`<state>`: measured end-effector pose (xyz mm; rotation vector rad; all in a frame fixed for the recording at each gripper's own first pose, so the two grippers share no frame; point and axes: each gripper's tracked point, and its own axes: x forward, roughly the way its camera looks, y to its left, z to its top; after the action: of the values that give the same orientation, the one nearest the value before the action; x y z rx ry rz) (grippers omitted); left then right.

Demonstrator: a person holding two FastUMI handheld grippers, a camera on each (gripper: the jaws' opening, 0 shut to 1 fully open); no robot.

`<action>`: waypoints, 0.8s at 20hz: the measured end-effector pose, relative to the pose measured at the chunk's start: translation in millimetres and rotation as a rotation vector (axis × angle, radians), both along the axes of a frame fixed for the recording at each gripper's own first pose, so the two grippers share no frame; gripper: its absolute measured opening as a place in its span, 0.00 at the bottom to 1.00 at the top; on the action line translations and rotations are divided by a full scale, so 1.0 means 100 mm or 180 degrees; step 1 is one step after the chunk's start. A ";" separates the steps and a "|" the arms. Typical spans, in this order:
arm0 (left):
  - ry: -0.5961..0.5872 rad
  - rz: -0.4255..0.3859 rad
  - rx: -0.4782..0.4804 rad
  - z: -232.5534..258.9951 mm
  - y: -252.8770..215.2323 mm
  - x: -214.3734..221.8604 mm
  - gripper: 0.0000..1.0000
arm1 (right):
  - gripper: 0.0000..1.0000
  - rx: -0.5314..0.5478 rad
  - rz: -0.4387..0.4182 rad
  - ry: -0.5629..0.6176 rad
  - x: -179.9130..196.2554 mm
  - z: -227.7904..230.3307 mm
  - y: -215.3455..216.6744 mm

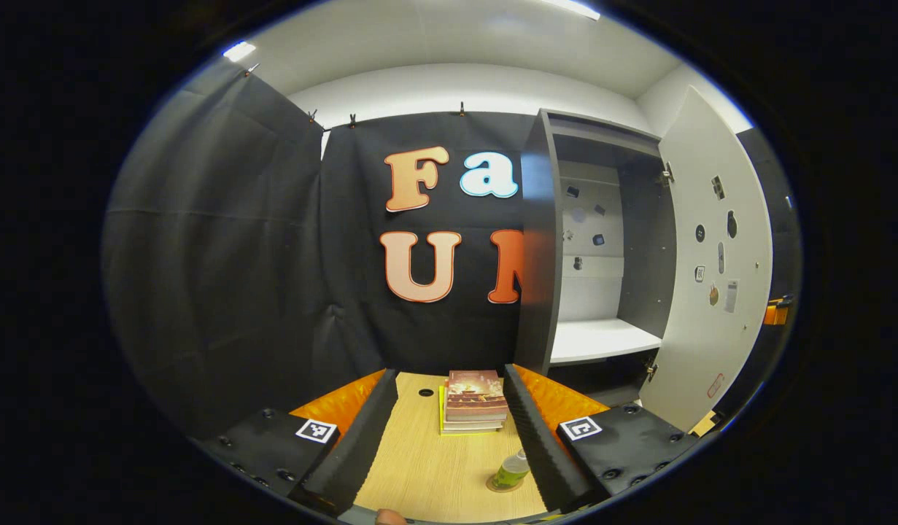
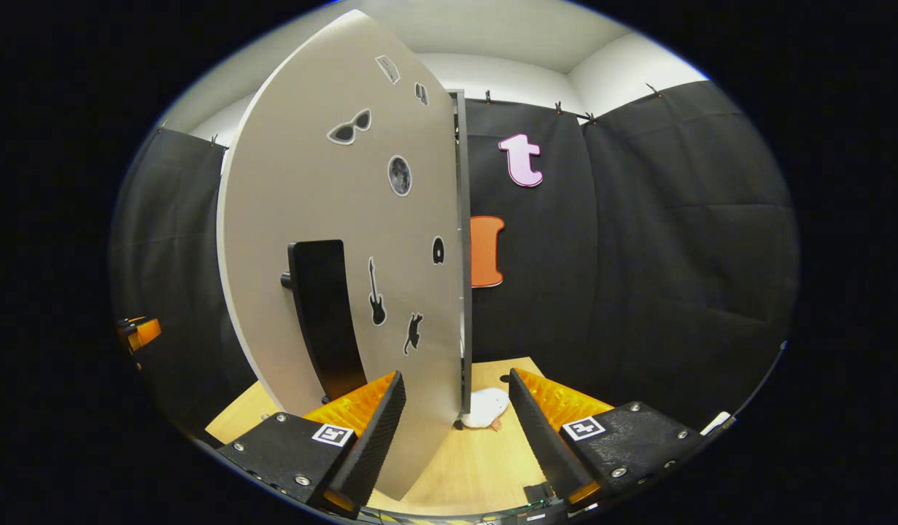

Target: Open the cabinet door with the right hand, grasp the bottle in the cabinet with the left hand and place it on the coaster, then close the cabinet door with the right hand.

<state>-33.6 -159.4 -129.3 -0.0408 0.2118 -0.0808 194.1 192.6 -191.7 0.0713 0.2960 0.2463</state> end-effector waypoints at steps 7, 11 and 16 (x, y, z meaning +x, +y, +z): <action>-0.0037 -0.0027 -0.0003 0.11 0.39 0.24 0.94 | 0.89 0.0229 -0.0018 0.0043 0.06 -0.06 0.57; -0.0051 -0.0015 0.0046 0.09 0.64 0.38 0.94 | 0.98 0.0361 0.0015 0.0119 0.24 -0.18 0.92; -0.0009 0.0069 0.0048 0.04 0.98 0.49 0.96 | 0.92 0.0452 0.0192 0.0140 0.42 -0.21 1.15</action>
<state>15.3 -61.9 -125.2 -0.0279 0.2090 -0.0577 236.1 307.9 -212.3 0.2083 0.3245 0.3259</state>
